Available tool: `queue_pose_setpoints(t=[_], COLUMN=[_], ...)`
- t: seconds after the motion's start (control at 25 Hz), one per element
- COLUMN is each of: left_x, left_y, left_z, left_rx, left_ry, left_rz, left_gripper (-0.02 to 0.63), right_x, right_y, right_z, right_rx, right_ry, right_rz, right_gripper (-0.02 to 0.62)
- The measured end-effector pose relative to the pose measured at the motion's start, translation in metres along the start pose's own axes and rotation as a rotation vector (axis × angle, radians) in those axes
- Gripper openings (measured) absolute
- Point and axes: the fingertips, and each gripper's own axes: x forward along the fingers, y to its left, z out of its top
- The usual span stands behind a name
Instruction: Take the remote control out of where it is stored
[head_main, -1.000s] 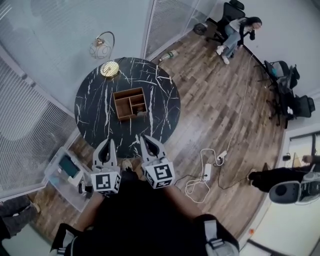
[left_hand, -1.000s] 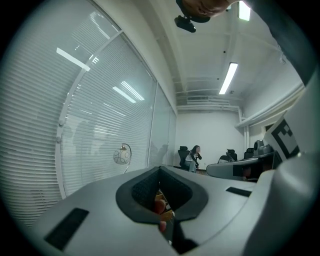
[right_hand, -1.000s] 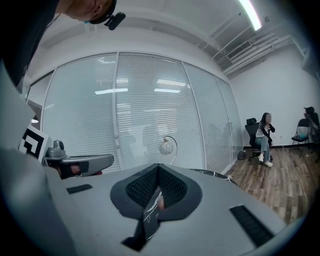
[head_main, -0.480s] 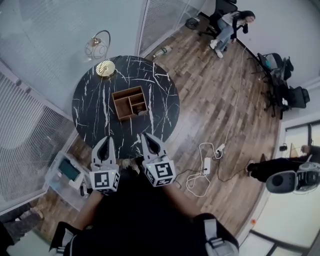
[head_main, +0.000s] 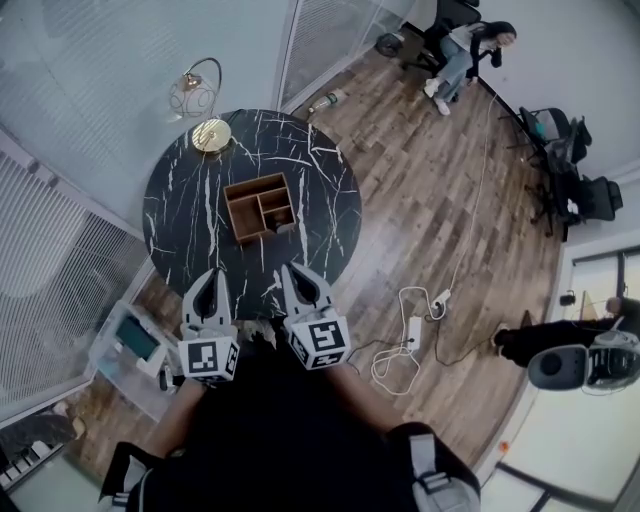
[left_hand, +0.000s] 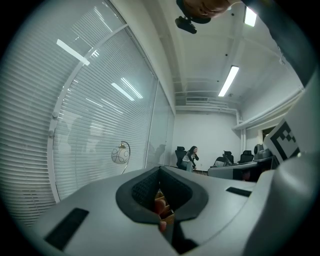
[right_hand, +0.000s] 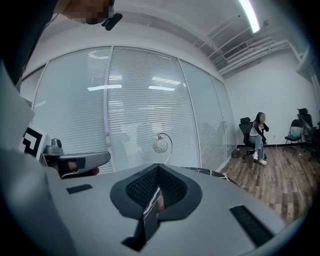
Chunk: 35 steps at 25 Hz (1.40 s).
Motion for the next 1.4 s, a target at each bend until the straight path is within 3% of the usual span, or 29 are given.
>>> queue_pose_setpoints(t=[0.76, 1.4], left_x=[0.067, 0.113], left_y=[-0.008, -0.002], left_z=[-0.020, -0.057], left_rx=[-0.008, -0.054], left_ry=[0.061, 0.158], left_rz=[0.026, 0.054], left_gripper=[0.008, 0.008], right_x=[0.047, 0.093], right_y=[-0.054, -0.078], right_z=[-0.011, -0.052], right_rx=[0.032, 0.068], right_ry=[0.049, 0.202], right_rz=[0.018, 0.048], right_gripper=[0.002, 0.002])
